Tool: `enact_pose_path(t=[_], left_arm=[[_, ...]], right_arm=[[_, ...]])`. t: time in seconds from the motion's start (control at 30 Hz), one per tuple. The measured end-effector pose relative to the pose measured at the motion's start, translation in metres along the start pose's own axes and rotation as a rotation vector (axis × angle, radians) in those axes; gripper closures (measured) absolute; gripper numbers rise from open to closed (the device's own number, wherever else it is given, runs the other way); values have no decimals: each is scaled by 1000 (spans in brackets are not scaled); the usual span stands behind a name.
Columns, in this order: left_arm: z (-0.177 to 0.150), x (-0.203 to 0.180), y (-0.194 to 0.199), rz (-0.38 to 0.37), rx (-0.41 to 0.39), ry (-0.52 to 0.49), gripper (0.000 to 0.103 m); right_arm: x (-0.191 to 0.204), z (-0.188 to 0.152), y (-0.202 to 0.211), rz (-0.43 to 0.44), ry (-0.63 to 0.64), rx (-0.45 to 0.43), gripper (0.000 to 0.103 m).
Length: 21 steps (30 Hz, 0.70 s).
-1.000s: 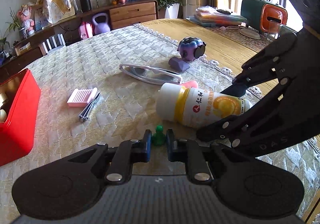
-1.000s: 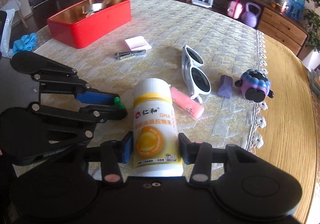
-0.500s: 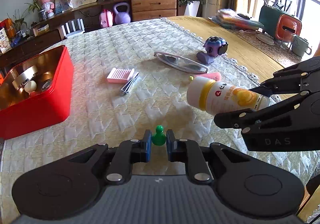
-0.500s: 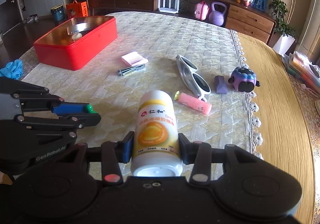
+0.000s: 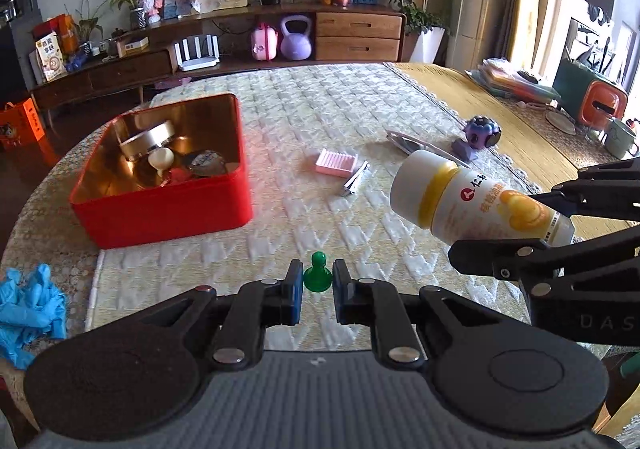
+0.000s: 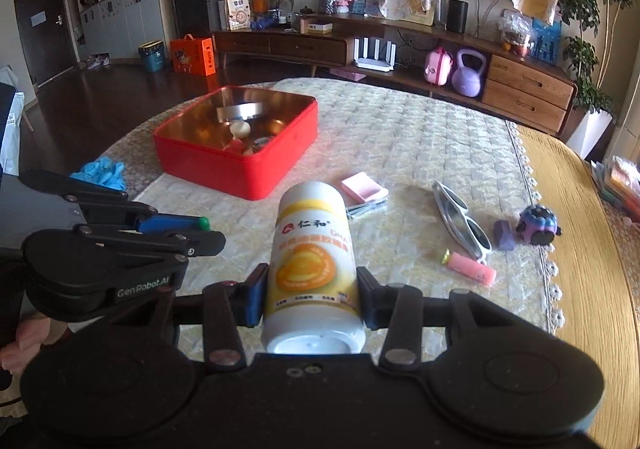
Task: Organize rigid objects
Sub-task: 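Carry the pushpin and pill bottle over the red tin with both tools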
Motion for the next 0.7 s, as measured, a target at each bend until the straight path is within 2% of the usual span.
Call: enact_pose_path(t=[0.37, 0.57, 0.7], left_arm=[[51, 64, 22, 90, -102, -42, 88], [76, 97, 11, 116, -122, -28, 88], [86, 117, -7, 129, -107, -11, 88]], right_arm=[[37, 64, -20, 28, 48, -72, 59], [49, 91, -47, 26, 83, -93, 59], [52, 103, -71, 19, 99, -93, 59]])
Point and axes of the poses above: each gripper's, at about its wrist camera, not at the fingertips, and y roughly against the way its jaws point, x to its left, z to its top, the point moved 7 cm from there along -y, roughly the way its jaws point, and after that the axes turned 9 degrees about -x, right-handed, at the moved point
